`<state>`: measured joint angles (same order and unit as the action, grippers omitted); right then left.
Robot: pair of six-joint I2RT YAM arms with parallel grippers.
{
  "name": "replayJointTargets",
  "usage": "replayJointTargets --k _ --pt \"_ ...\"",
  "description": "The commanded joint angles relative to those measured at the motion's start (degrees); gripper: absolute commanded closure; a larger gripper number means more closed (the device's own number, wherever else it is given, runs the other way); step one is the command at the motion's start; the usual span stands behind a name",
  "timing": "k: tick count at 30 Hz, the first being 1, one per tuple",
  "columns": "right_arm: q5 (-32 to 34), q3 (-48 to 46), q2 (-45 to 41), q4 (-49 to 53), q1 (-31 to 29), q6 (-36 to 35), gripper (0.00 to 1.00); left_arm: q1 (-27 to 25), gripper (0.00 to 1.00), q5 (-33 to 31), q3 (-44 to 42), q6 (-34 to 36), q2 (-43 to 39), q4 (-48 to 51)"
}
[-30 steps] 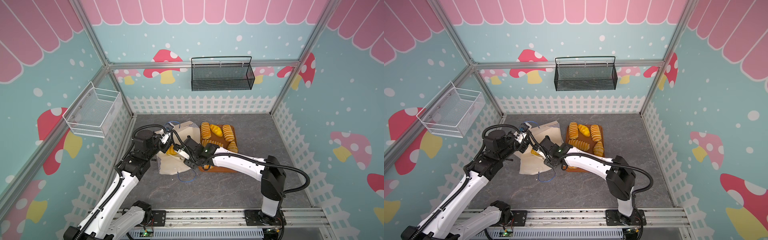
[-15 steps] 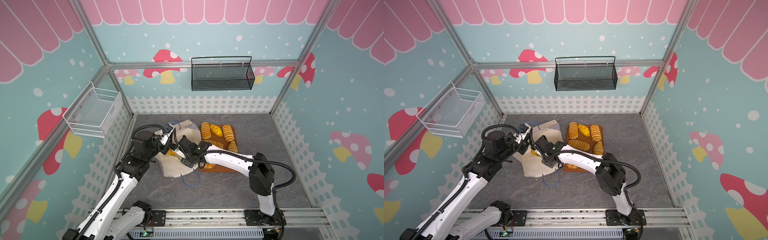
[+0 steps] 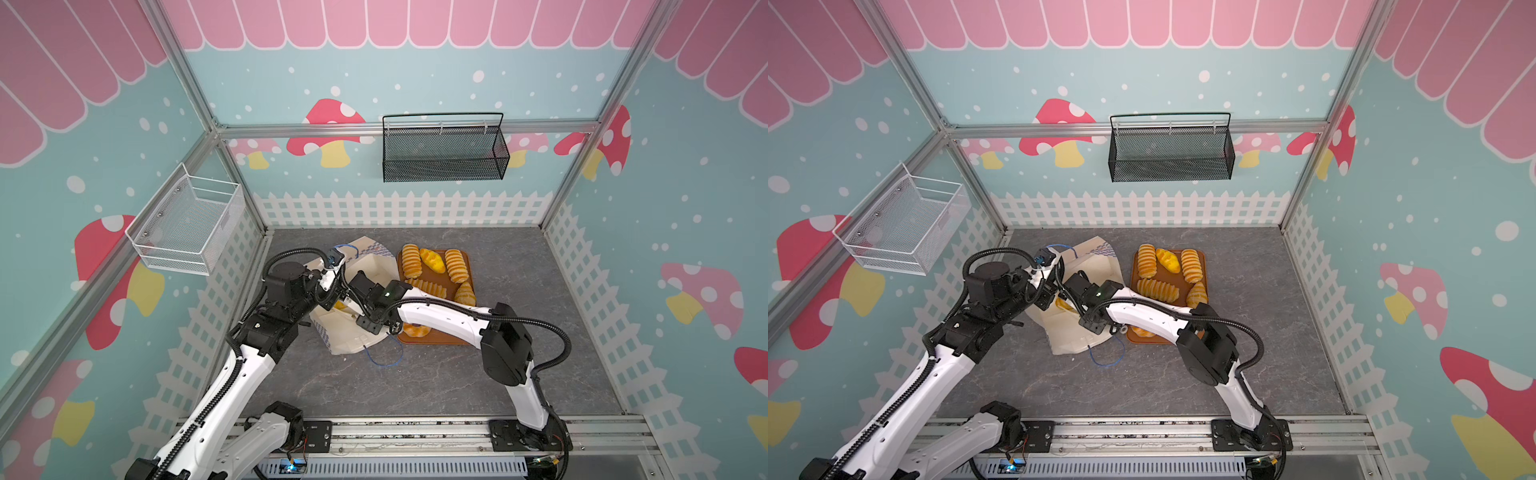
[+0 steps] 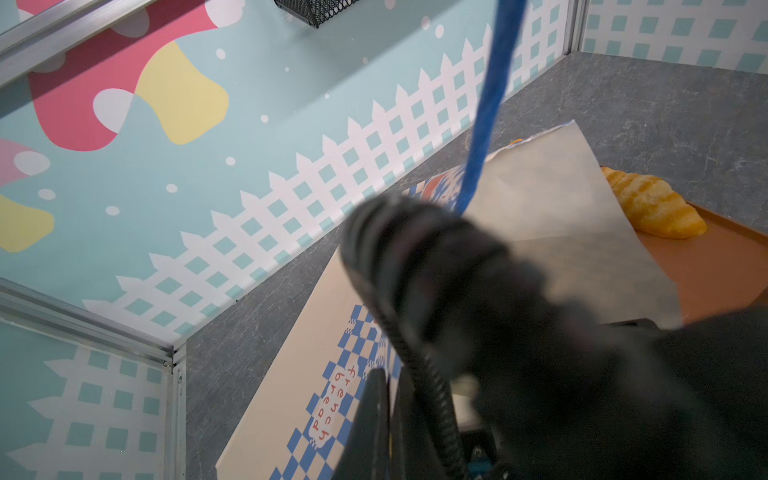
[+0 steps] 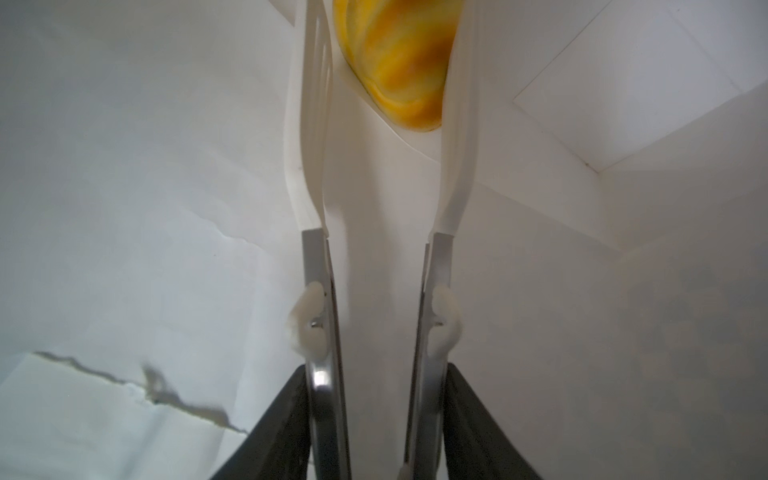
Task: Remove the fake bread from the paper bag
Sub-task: 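Close the tongs on the small yellow bun inside the bag, then lift the gripped yellow bun up out of the bag with the tongs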
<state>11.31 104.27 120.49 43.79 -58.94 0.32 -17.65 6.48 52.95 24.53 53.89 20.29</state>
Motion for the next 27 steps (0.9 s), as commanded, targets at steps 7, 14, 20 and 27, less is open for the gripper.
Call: replayJointTargets --k 7,14,20,27 --pt "-0.2 3.8 1.7 0.6 0.1 -0.9 0.61 -1.2 1.0 7.8 -0.6 -0.3 -0.9 -0.6" --pt "1.3 4.0 0.1 0.8 0.1 -1.5 0.7 -1.3 1.0 7.0 -1.0 0.4 -1.2 -0.6" --pt "2.1 3.9 -2.0 0.8 0.0 -1.9 0.74 -1.2 1.0 6.4 -0.7 0.7 -0.6 -0.7" --pt "3.8 3.8 -2.0 0.5 0.0 -4.8 0.61 -1.2 1.0 7.8 -0.6 0.0 -0.1 -0.7"
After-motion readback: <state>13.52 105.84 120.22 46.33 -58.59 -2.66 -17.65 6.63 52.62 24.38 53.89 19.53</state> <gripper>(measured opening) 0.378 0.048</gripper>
